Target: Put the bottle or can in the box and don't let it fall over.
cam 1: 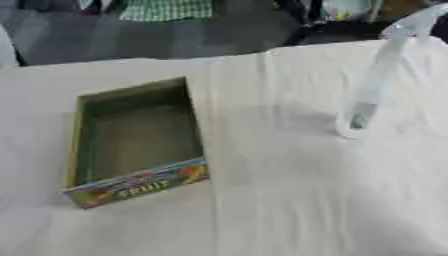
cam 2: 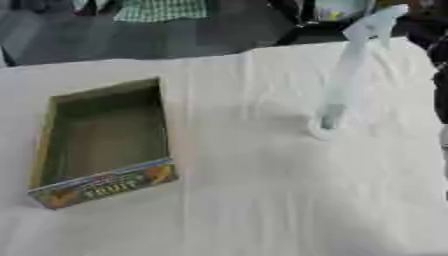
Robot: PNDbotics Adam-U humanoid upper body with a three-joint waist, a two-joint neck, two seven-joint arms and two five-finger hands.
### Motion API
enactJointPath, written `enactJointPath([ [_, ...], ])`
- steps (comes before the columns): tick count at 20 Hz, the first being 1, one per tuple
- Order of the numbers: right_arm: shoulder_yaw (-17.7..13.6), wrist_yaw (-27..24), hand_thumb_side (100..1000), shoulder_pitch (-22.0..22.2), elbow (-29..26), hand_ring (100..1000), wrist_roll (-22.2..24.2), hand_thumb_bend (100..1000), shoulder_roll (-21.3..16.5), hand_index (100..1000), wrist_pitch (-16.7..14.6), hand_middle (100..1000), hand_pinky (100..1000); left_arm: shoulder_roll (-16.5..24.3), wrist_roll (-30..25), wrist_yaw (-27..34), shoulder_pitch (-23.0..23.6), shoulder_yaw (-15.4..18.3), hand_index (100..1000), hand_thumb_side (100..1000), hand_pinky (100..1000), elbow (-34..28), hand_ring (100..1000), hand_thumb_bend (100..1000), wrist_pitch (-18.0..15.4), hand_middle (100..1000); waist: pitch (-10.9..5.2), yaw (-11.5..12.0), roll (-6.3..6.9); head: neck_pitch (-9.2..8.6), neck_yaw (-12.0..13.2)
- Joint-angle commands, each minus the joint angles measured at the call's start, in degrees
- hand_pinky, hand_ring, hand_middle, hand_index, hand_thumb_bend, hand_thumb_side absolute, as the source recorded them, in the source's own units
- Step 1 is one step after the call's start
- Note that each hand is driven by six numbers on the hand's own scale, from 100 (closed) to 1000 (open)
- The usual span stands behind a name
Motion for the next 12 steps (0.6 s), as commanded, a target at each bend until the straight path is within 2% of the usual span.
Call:
enactJointPath([
  [1, -0.44, -0.26, 681, -0.26, -1.51, 773, -0.1, 100, -1.55, 888, -0.22, 880, 772, 1.0, -0.17, 0.01, -0.06, 0.38, 738, 603, 727, -1.09, 848, 783, 0.02, 756, -0.62, -0.15, -0.1, -0.24, -0.1],
  [5, -0.18, -1.14, 684, -0.01, -1.92, 769, -0.44, 100, -1.58, 889, -0.28, 875, 770, 1.07, -0.22, 0.04, -0.03, 0.34, 739, 603, 727, -1.09, 849, 782, 0.04, 756, -0.77, -0.26, -0.05, -0.21, -0.08],
  [8, 0.37, -3.66, 691, 0.1, -2.0, 758, -0.43, 100, -1.46, 896, -0.11, 865, 764, 1.11, -0.24, 0.07, -0.02, 0.34, 739, 603, 728, -1.09, 849, 782, 0.02, 756, -0.87, -0.21, -0.02, -0.26, -0.09],
  [11, 0.69, -7.67, 698, 0.0, -1.75, 639, -0.33, 100, -1.38, 958, 0.31, 804, 688, 1.15, -0.29, 0.1, -0.03, 0.31, 739, 603, 727, -1.09, 849, 782, 0.02, 756, -0.96, -0.15, 0.0, -0.37, -0.1],
  [12, 0.7, -8.87, 698, -0.03, -1.72, 628, -0.22, 100, -1.4, 964, 0.41, 798, 681, 1.16, -0.29, 0.1, -0.02, 0.32, 739, 603, 727, -1.09, 849, 782, 0.02, 756, -0.98, -0.14, 0.0, -0.39, -0.09],
])
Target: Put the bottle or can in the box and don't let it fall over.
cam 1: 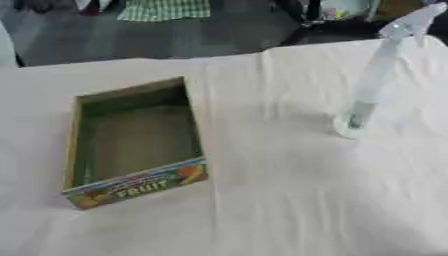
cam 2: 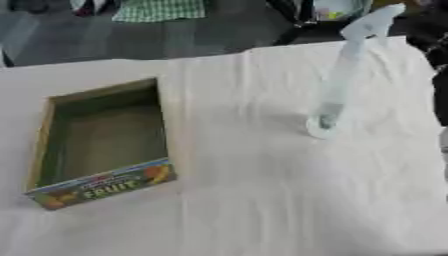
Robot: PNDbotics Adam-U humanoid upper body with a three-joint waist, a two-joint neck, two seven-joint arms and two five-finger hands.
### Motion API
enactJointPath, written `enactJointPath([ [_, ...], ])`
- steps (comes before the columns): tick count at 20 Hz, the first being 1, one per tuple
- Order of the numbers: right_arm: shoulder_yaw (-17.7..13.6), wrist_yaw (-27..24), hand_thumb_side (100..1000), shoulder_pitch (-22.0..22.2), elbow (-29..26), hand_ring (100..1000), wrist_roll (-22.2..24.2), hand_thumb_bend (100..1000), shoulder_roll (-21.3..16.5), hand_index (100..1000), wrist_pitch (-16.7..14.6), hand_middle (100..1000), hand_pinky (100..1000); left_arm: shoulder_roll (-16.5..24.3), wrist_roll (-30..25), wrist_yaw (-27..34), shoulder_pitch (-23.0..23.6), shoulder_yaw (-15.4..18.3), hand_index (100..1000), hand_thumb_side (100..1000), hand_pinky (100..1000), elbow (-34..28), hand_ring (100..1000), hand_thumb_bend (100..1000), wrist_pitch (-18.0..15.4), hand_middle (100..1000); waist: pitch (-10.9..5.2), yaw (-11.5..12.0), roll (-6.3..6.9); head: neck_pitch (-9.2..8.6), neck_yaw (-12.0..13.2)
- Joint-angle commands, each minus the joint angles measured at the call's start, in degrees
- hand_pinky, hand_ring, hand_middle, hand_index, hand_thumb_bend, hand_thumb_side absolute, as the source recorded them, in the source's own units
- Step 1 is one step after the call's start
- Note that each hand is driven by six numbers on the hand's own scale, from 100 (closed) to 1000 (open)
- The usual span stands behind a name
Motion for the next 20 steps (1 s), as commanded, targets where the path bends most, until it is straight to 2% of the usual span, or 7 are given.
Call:
enactJointPath([
  [1, -0.06, -4.15, 698, -0.56, -0.97, 561, 0.22, 100, -1.36, 979, 0.4, 756, 623, 1.16, -0.18, 0.11, -0.05, 0.32, 739, 603, 728, -1.09, 849, 782, -0.04, 756, -0.95, 0.07, -0.04, -0.39, -0.09],
  [6, 0.3, -14.43, 702, -0.55, -0.98, 414, 0.67, 100, -1.04, 980, 1.21, 617, 441, 1.19, -0.2, 0.18, -0.03, 0.29, 738, 603, 727, -1.09, 849, 782, -0.02, 756, -0.99, 0.01, -0.04, -0.42, -0.07],
  [9, 0.31, -21.58, 708, -0.31, -1.01, 241, 0.22, 100, -0.91, 980, 1.55, 457, 166, 1.22, -0.2, 0.2, -0.02, 0.29, 738, 603, 727, -1.09, 849, 782, -0.04, 756, -0.97, -0.05, -0.01, -0.43, -0.03],
  [11, 0.37, -25.57, 720, -0.19, -1.34, 166, -0.07, 100, -0.9, 981, 1.52, 394, 100, 1.23, -0.22, 0.2, -0.01, 0.27, 738, 603, 727, -1.09, 849, 782, -0.04, 756, -0.95, -0.09, 0.02, -0.42, -0.03],
  [13, 0.37, -28.77, 743, -0.06, -1.82, 100, -0.39, 100, -0.95, 994, 1.24, 324, 100, 1.22, -0.23, 0.22, 0.0, 0.25, 738, 602, 727, -1.09, 849, 782, -0.04, 756, -0.92, -0.16, 0.03, -0.43, -0.03],
  [17, 0.45, -33.17, 808, 0.37, -2.85, 100, -0.66, 100, -0.87, 1000, 0.48, 230, 100, 1.2, -0.24, 0.23, -0.01, 0.23, 738, 602, 727, -1.09, 850, 781, -0.01, 756, -0.82, -0.25, 0.06, -0.38, 0.02],
  [20, 0.88, -36.35, 831, 0.98, -3.36, 100, -0.68, 100, -0.66, 1000, 0.73, 205, 100, 1.2, -0.27, 0.25, -0.04, 0.2, 738, 602, 727, -1.09, 850, 780, -0.02, 757, -0.75, -0.21, 0.04, -0.4, -0.01],
])
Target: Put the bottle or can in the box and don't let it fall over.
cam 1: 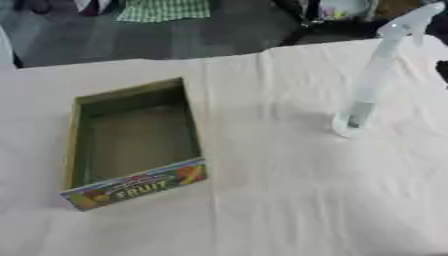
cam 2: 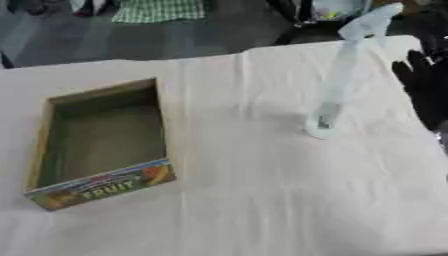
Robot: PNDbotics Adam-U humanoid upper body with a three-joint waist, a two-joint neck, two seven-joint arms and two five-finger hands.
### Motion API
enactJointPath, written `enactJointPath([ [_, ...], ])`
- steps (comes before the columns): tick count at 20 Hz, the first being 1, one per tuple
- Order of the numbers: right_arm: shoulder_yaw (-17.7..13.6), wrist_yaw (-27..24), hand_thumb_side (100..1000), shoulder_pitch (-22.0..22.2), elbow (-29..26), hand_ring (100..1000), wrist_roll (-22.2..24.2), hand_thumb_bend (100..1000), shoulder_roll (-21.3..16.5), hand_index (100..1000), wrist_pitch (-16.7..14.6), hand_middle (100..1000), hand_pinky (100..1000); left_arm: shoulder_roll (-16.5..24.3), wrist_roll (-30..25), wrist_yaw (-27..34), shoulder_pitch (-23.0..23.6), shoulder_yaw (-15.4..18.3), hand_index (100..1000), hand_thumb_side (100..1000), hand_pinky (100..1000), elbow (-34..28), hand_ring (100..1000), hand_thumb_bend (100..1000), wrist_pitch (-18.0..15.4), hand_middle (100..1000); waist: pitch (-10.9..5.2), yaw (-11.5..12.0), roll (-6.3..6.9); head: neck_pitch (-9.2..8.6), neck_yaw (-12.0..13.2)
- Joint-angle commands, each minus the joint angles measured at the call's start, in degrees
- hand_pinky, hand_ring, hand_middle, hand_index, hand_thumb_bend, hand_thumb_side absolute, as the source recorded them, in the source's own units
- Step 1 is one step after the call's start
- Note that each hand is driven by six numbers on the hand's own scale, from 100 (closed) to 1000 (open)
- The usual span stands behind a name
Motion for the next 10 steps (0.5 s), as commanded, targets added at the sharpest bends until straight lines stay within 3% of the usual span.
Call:
enactJointPath([
  [1, 0.09, -3.56, 837, 0.08, -1.68, 100, -0.33, 100, -0.66, 1000, 0.17, 200, 100, 1.2, -0.16, 0.15, -0.22, 0.2, 738, 602, 727, -1.09, 850, 780, -0.01, 757, -0.67, 0.01, -0.16, -0.41, -0.01],
  [10, 0.8, -7.05, 853, 1.54, -1.72, 100, -2.04, 100, -0.72, 1000, 0.91, 201, 100, 1.35, -0.32, 0.18, -0.44, 0.07, 737, 603, 727, -1.09, 850, 780, -0.1, 757, -0.56, 0.03, -0.21, -0.43, 0.0],
])
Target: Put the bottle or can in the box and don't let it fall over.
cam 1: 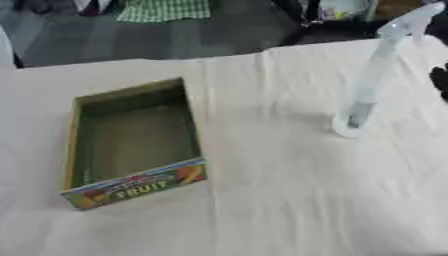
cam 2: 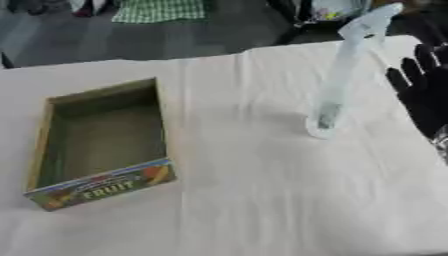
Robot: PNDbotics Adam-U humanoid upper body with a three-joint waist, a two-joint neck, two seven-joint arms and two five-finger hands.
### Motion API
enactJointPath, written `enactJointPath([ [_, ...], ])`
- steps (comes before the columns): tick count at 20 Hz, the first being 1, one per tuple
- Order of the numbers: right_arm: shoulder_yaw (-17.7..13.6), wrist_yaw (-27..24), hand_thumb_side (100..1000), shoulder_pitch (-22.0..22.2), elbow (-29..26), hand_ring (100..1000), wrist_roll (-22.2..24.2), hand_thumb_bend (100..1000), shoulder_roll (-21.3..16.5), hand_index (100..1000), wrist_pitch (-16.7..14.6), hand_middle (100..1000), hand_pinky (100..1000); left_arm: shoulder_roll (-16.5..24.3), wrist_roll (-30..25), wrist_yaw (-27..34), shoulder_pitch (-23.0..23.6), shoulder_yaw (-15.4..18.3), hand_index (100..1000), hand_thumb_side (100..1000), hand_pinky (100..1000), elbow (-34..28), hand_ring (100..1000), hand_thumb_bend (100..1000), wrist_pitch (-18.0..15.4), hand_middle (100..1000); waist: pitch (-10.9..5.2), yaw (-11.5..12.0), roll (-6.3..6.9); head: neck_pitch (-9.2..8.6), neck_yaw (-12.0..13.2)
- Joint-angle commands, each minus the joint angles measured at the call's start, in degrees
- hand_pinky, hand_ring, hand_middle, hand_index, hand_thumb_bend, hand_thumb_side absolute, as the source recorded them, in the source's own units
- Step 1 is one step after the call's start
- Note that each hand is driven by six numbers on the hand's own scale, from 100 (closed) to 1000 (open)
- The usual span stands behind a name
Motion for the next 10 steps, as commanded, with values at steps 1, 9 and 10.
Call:
enactJointPath([
  [1, 0.28, -0.68, 853, 0.14, -1.36, 100, -0.26, 100, -0.81, 1000, 0.41, 200, 100, 1.38, -0.3, 0.03, -0.43, 0.06, 737, 603, 728, -1.09, 851, 780, -0.09, 758, -0.57, 0.04, -0.18, -0.43, -0.05],
  [9, 1.7, -1.3, 844, 0.48, -1.36, 100, 0.34, 100, 0.68, 999, 2.43, 190, 100, 1.42, -0.43, 0.11, -0.53, -0.04, 737, 603, 727, -1.09, 851, 778, -0.11, 758, -0.74, 0.12, -0.15, -0.8, -0.23],
  [10, 1.82, -1.4, 839, 0.42, -1.36, 100, 0.37, 100, 0.79, 999, 2.63, 190, 100, 1.45, -0.44, 0.12, -0.54, -0.05, 737, 603, 727, -1.09, 851, 778, -0.12, 758, -0.77, 0.12, -0.15, -0.84, -0.25],
])
